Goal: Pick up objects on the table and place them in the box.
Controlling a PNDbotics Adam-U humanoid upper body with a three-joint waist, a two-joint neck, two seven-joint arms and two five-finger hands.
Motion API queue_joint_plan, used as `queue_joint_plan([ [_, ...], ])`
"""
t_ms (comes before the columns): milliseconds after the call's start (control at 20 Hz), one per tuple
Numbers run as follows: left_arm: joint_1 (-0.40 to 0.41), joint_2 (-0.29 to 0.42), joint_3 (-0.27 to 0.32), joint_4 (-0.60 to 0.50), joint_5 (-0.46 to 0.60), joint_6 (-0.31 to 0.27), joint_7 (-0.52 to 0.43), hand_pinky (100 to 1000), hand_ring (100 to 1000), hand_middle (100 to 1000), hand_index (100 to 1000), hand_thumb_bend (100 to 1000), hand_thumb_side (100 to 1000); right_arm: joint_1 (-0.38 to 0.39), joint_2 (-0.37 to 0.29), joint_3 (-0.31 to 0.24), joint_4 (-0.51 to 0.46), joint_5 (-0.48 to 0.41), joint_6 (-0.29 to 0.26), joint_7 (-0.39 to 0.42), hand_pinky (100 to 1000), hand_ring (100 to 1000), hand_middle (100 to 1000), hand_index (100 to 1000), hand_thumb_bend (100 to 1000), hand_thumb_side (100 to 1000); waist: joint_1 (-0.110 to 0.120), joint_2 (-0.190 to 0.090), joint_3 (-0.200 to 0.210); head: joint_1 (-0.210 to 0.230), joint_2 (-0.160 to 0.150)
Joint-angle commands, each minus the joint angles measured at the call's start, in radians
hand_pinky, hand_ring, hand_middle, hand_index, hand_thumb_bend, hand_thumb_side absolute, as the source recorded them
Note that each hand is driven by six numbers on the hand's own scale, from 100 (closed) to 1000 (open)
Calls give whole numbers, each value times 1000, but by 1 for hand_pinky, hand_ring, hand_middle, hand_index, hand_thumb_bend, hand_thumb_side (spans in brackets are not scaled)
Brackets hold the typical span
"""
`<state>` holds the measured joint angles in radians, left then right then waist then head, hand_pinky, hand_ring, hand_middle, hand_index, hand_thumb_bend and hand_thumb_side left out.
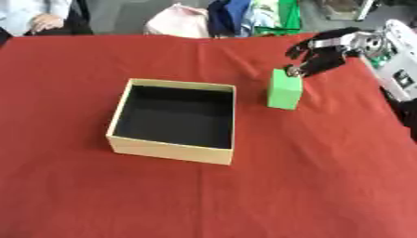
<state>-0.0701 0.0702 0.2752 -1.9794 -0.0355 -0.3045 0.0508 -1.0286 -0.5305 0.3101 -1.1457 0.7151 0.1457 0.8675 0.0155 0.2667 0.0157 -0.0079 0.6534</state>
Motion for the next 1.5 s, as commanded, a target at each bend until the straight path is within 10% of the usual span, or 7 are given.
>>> queue_joint_plan([
  [50,-5,4,-4,-21,0,-1,-6,686,600,684,803,100,552,-16,-5,-1,11,28,-6,0,927,926,957,1000,100,705,-6,-3,3,1,-11],
  [1500,-11,1,-6,-21,-1,-1,-23,687,603,689,803,100,548,-8,-17,10,12,47,-52,10,939,915,963,1000,100,647,-6,8,1,7,-14],
])
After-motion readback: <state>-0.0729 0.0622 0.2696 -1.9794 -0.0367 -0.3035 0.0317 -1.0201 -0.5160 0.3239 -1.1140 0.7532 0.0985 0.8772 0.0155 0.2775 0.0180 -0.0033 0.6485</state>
